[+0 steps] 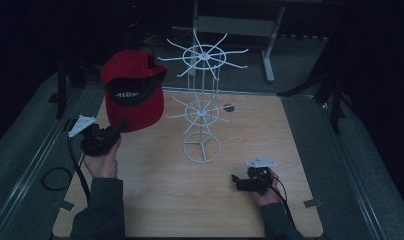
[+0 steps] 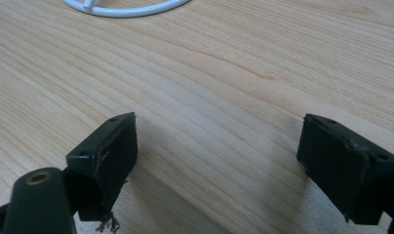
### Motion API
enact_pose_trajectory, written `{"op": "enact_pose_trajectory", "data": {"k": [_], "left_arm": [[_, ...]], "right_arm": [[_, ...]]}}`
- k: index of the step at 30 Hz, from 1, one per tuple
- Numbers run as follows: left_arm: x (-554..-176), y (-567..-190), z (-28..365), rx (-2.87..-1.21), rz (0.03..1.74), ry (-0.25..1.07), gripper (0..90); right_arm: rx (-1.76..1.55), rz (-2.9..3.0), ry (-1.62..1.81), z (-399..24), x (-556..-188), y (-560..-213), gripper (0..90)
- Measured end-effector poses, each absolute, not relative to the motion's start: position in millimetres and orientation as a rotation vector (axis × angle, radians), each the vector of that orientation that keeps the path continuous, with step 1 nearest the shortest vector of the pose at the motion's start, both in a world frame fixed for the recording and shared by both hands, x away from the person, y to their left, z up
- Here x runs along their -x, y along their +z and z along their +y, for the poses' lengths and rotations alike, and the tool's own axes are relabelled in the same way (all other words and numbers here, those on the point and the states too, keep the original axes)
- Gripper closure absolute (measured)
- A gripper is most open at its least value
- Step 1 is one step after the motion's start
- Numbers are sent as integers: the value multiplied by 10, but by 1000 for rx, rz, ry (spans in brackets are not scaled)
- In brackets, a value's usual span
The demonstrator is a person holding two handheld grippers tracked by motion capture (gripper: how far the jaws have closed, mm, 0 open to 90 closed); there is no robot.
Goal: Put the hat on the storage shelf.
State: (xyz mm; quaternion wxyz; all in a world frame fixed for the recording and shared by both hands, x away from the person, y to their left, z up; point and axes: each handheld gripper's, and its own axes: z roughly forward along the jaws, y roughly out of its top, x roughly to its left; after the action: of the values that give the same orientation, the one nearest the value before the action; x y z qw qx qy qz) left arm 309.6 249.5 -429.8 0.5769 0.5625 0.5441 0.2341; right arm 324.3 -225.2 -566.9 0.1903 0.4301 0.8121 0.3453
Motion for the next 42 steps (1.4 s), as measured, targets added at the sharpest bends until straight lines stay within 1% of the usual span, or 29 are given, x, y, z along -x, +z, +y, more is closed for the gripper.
{"op": "enact_pose_trajectory", "data": {"k": [13,42], "left_arm": [[-3094,-4169,2491,-1285,1252,545,857],[-3120,-3916,2444,-1269,1200,547,857]], "right_arm": [[-1212,2282,969,-2251,-3242,-5669,147],[-1212,2283,969,-2251,-3242,-5669,147]]}}
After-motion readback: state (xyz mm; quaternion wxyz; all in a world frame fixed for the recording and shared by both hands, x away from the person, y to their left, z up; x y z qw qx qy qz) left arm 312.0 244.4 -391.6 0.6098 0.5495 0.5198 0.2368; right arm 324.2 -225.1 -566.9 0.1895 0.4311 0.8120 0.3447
